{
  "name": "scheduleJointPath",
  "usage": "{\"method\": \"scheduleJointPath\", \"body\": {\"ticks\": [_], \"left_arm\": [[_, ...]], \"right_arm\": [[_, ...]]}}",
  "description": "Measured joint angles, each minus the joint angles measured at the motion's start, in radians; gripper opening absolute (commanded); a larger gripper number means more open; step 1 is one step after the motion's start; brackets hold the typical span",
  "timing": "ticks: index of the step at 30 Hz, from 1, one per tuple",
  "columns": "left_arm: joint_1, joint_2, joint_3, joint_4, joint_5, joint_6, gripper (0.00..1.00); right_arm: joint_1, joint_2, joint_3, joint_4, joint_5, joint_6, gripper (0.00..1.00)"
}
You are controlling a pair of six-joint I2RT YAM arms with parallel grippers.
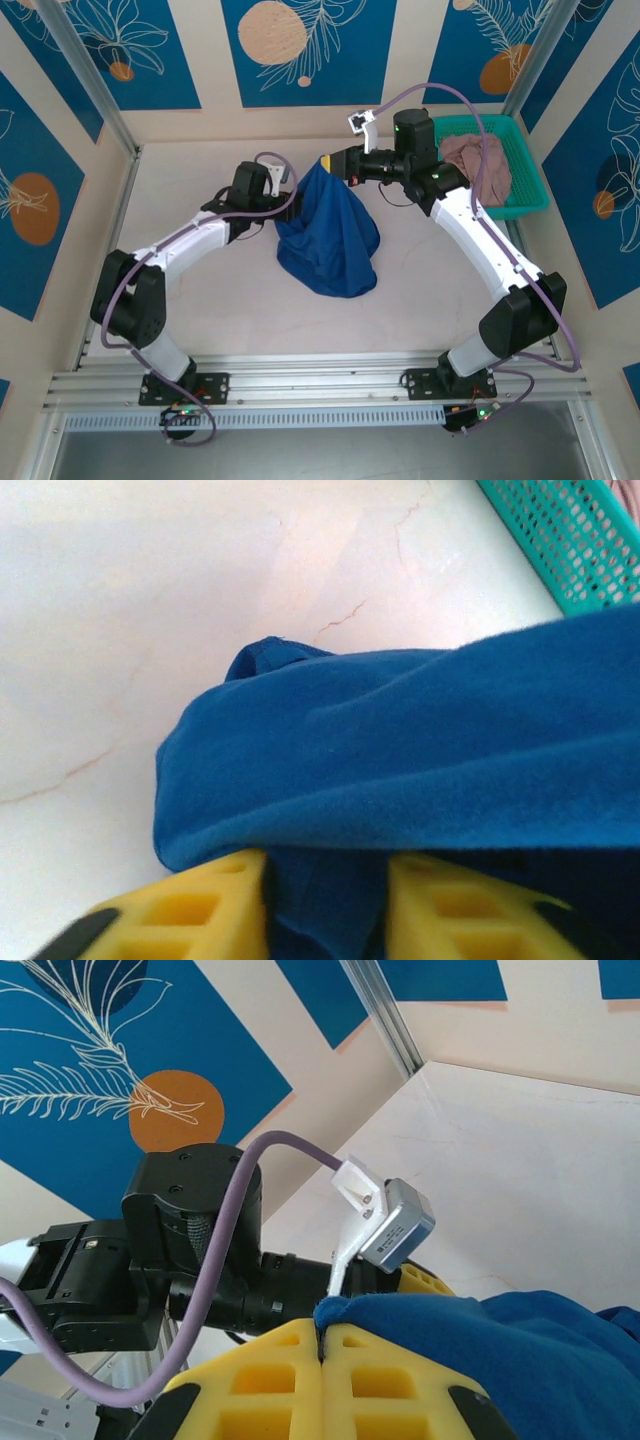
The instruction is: Fold the inside-out t-shirt
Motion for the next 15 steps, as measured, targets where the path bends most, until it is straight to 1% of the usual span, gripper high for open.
{"method": "scheduleJointPath", "body": {"ticks": [2, 3, 4, 7, 8, 10, 12, 15], "left_arm": [[0.001, 0.005, 0.008, -0.007, 0.005, -0.001, 0.09], [0.002, 0.005, 0.011, -0.009, 0.011, 0.005, 0.05], [0.003, 0.005, 0.012, -0.009, 0.017, 0.006, 0.03], [0.016, -0.024, 0.011, -0.019, 0.057, -0.005, 0.00], [0.024, -0.051, 0.005, -0.021, 0.080, -0.014, 0.00], [0.046, -0.141, -0.009, -0.021, 0.132, -0.037, 0.00], [0.070, -0.266, -0.013, -0.014, 0.187, -0.064, 0.00], [0.112, -0.424, -0.009, 0.026, 0.259, -0.108, 0.00]], "right_arm": [[-0.005, -0.002, -0.001, 0.000, 0.000, 0.000, 0.00], [-0.009, -0.002, -0.002, 0.000, 0.001, 0.000, 0.00], [-0.013, -0.004, -0.003, 0.000, 0.003, -0.001, 0.00], [-0.024, -0.022, -0.012, -0.021, 0.055, -0.011, 0.00], [-0.028, -0.032, -0.014, -0.037, 0.095, -0.018, 0.00], [-0.030, -0.055, -0.021, -0.058, 0.164, -0.027, 0.00], [-0.035, -0.090, -0.040, -0.064, 0.240, -0.035, 0.00], [-0.045, -0.137, -0.064, -0.067, 0.322, -0.046, 0.00]]}}
